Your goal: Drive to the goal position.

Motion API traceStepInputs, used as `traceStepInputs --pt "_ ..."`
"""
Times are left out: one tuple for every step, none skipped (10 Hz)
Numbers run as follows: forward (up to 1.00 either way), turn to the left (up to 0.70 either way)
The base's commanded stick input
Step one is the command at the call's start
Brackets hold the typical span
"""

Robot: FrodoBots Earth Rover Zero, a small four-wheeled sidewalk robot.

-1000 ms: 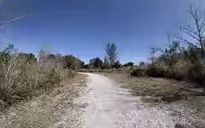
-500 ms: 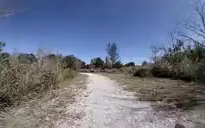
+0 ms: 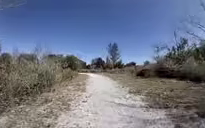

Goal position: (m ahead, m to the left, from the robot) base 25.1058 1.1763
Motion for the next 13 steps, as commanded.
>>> traceStepInputs --pt "0.70 0.03" --pt "0.70 0.03" --pt "0.70 0.03" --pt "0.70 0.03" --pt "0.70 0.03" --pt "0.70 0.03" --pt "0.70 0.03" --pt "0.70 0.03" --pt "0.70 0.03" --pt "0.70 0.03" --pt "0.70 0.03" --pt "0.70 0.03" --pt "0.70 0.02"
